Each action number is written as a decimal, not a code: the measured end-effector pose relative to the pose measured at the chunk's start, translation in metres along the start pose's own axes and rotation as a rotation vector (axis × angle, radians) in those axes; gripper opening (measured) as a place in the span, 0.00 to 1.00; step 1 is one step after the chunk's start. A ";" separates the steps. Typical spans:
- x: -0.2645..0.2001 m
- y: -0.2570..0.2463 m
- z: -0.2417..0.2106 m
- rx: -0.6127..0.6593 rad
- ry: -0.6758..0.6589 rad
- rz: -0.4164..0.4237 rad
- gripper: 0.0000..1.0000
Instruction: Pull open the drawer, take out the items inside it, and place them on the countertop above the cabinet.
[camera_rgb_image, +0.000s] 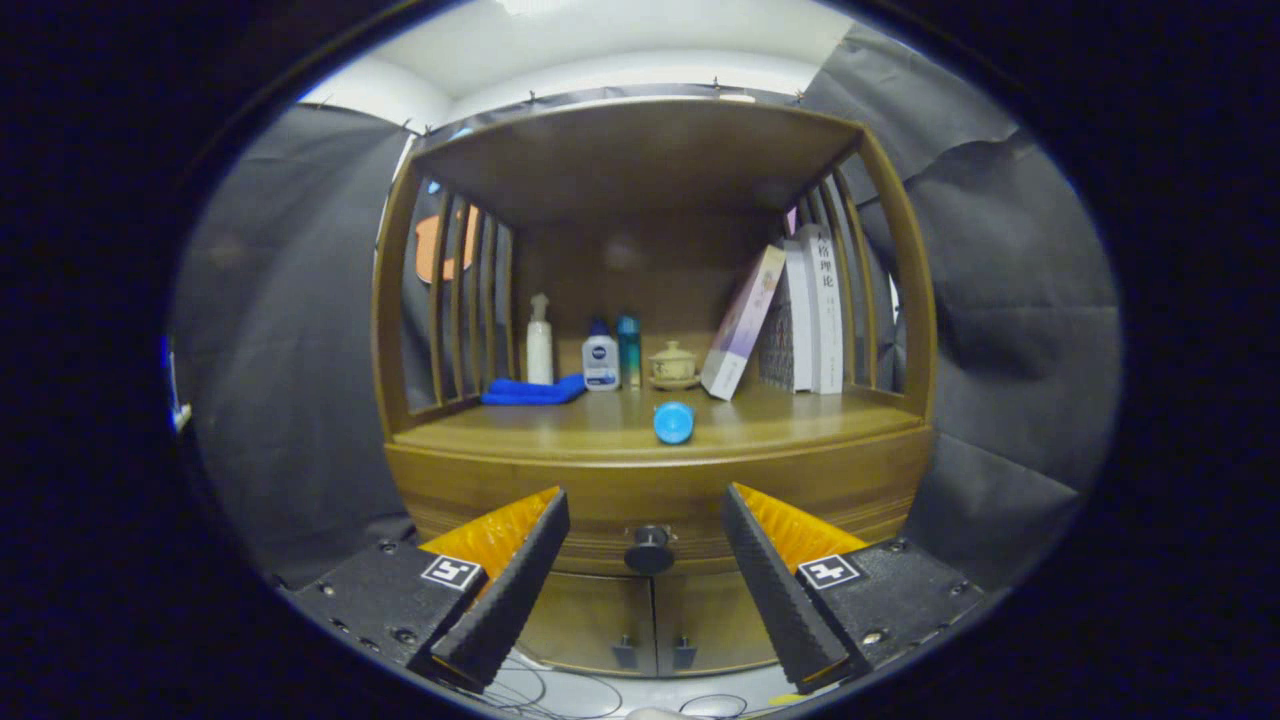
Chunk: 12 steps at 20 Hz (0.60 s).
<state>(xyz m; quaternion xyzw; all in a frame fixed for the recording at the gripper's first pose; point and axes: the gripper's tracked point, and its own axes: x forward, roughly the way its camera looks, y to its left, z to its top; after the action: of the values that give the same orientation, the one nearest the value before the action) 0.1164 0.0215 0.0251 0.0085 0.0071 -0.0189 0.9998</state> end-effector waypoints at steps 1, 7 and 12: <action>-0.020 -0.006 0.016 -0.012 -0.020 -0.009 1.00; -0.134 -0.004 0.049 -0.037 -0.110 -0.003 1.00; -0.183 -0.004 0.066 -0.024 -0.159 0.001 0.99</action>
<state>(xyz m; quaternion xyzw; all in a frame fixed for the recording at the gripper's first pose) -0.0653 0.0235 0.0937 -0.0051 -0.0722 -0.0188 0.9972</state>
